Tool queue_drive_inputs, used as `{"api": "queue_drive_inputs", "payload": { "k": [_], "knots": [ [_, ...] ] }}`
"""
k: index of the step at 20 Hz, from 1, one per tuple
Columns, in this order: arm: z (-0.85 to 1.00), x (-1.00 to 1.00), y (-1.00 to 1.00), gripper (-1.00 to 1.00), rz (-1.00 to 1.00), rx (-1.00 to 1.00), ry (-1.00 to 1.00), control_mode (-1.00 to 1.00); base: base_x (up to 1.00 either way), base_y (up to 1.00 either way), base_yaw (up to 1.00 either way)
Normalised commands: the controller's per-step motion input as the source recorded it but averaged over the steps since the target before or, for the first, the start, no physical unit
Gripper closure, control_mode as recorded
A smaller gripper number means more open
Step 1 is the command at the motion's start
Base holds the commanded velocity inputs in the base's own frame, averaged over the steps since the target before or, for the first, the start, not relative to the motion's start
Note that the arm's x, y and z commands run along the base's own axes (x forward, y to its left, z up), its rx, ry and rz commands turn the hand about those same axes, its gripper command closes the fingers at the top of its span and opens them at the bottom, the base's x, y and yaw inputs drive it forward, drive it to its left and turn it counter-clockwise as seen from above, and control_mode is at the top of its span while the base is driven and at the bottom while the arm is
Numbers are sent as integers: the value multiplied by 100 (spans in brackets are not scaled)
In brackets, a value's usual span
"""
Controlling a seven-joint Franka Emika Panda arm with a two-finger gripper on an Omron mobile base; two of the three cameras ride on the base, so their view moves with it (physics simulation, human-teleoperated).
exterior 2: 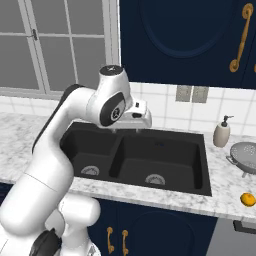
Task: Put the colander in the sink, put the tangerine in the colander, and turn on the sink faucet and pour water over the colander.
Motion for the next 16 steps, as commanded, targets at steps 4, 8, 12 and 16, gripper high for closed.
{"api": "queue_drive_inputs", "payload": {
  "k": [4, 8, 12, 16],
  "knots": [
    [-40, 6, -100, -100, -5, -18, 5, -100, 0, 0, 0],
    [-42, 0, -100, -100, -3, -17, 0, -100, 0, 0, 0],
    [-31, 1, -96, -100, -1, -7, 0, -100, 0, 0, 0],
    [-16, 10, -83, -100, 0, 0, 0, -100, 0, 0, 0]
  ]
}}
